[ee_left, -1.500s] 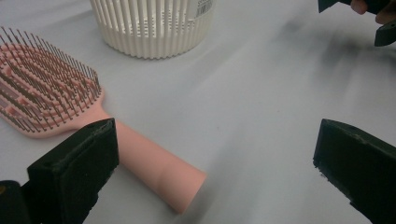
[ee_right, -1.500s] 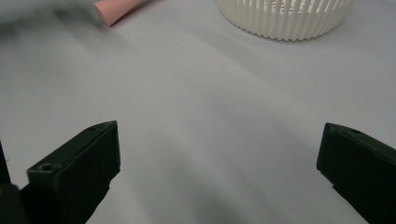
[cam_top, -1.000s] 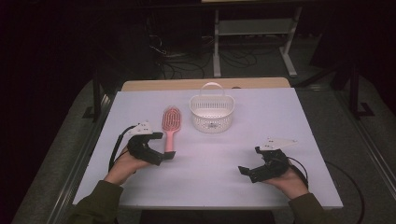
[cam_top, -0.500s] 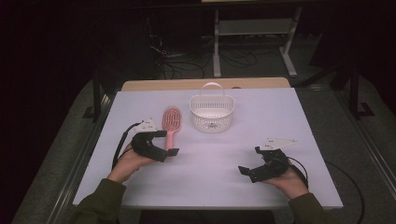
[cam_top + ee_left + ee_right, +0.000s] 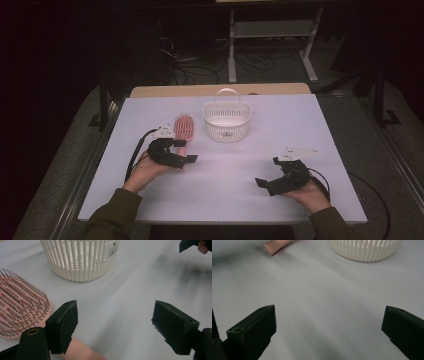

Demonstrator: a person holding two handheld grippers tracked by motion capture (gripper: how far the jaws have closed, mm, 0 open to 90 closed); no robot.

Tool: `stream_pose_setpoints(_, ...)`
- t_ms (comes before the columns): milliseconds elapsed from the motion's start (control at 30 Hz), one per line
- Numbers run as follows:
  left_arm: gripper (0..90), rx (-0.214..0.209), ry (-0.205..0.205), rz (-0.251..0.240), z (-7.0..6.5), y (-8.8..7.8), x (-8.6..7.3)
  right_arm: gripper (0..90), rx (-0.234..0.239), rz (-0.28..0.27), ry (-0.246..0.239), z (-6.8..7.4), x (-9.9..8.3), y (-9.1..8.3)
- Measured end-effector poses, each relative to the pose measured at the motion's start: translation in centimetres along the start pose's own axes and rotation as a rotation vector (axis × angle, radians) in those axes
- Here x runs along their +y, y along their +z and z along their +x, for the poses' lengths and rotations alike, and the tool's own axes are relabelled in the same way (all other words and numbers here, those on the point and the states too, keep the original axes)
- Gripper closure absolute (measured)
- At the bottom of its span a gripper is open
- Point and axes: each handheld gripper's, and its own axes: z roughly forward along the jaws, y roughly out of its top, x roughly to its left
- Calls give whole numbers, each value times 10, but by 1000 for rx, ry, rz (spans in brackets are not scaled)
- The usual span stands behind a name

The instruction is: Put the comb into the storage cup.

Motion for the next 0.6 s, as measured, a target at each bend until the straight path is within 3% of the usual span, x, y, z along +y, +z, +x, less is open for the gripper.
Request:
stream_pose_setpoints(133,286,9,-6,6,1,0,-1,0,-1,2,-2,0,0,0)
stream_pose_setpoints(600,492,-25,-12,53,-2,9,-3,0,4,5,-2,0,0,1)
